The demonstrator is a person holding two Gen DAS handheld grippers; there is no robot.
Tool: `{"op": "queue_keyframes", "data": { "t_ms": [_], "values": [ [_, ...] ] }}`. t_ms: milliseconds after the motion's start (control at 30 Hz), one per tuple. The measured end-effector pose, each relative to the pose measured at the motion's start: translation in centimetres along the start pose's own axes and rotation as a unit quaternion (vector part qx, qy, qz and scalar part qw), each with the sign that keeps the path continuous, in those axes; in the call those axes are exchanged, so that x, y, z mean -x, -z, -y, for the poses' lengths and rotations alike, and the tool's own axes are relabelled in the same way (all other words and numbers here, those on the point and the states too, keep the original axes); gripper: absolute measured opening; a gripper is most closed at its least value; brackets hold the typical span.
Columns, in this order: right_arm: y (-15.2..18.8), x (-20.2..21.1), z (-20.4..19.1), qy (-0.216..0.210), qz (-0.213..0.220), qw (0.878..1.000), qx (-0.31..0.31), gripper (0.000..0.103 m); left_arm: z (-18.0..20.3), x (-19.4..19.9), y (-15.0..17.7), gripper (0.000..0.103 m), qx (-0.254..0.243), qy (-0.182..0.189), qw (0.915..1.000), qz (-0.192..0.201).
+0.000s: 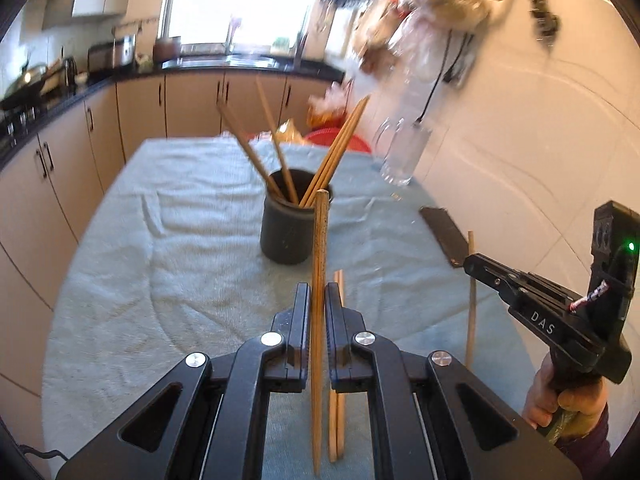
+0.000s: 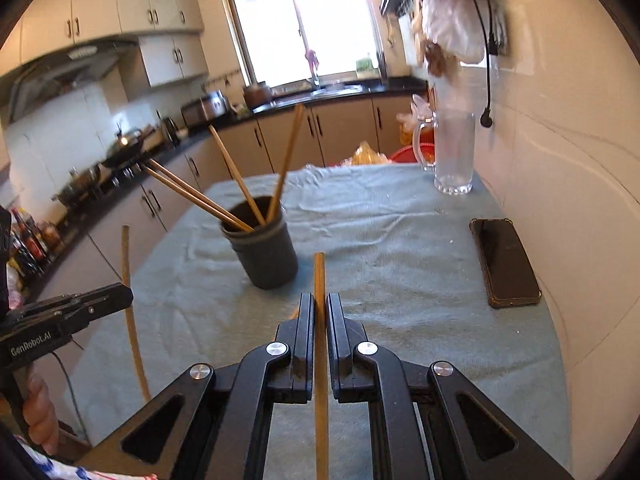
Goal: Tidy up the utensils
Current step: 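Lift both chopsticks upright and carry them above the black cup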
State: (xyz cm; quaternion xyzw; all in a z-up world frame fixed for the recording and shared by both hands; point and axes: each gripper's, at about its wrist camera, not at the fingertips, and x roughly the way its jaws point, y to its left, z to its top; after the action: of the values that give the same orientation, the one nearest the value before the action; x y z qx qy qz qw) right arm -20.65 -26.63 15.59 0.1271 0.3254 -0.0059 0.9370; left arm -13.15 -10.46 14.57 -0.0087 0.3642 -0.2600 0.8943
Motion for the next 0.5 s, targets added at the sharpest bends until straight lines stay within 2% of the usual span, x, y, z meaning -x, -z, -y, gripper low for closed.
{"op": "queue_keyframes", "data": {
  "t_ms": [133, 500],
  "values": [
    [0.4, 2.3, -0.6, -0.007, 0.019, 1.0, 0.0, 0.006, 1.3, 2.0, 0.9, 0.006, -0.021, -0.007, 0.9994, 0.026],
    [1.0, 6.7, -1.5, -0.018, 0.06, 0.998, 0.006, 0.006, 1.5, 5.9, 2.0, 0.006, -0.022, 0.013, 0.9982, 0.054]
  ]
}}
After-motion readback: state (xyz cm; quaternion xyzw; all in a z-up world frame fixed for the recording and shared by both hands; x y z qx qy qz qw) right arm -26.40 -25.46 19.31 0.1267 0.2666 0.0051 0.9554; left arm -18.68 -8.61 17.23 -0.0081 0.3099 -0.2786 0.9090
